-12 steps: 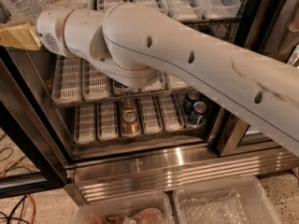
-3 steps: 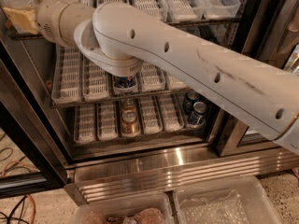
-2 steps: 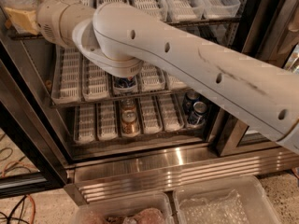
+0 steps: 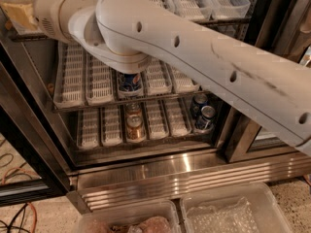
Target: Pick water bottle from top shelf of fridge
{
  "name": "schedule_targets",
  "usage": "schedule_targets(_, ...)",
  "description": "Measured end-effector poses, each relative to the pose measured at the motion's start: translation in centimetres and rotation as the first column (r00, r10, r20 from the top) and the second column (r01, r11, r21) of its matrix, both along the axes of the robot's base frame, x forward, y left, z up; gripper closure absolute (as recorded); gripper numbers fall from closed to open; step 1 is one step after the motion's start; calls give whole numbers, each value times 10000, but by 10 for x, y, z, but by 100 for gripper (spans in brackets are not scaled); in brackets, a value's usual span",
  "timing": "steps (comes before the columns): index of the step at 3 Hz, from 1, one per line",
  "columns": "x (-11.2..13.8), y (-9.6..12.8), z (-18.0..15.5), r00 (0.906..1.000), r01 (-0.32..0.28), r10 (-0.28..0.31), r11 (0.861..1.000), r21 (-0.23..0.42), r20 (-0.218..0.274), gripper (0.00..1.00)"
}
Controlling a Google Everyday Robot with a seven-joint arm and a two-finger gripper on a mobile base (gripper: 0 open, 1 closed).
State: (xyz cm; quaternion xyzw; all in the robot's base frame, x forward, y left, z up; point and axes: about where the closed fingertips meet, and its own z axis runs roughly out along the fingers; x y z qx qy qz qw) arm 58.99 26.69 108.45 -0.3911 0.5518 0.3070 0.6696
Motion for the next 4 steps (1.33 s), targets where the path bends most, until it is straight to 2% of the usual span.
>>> schedule_targets(1, -3, 0, 7, 9997, -101, 102, 9999, -25, 217, 100)
schedule_targets(2, -24, 5, 4, 9976, -696, 697, 9966, -446, 16, 100)
schedule_targets(3, -40, -3, -12, 9913, -1224, 1175, 9886, -882, -585, 100)
schedule_targets(4, -42, -5, -16, 9900, -1290, 1222, 9865, -1011, -710, 100)
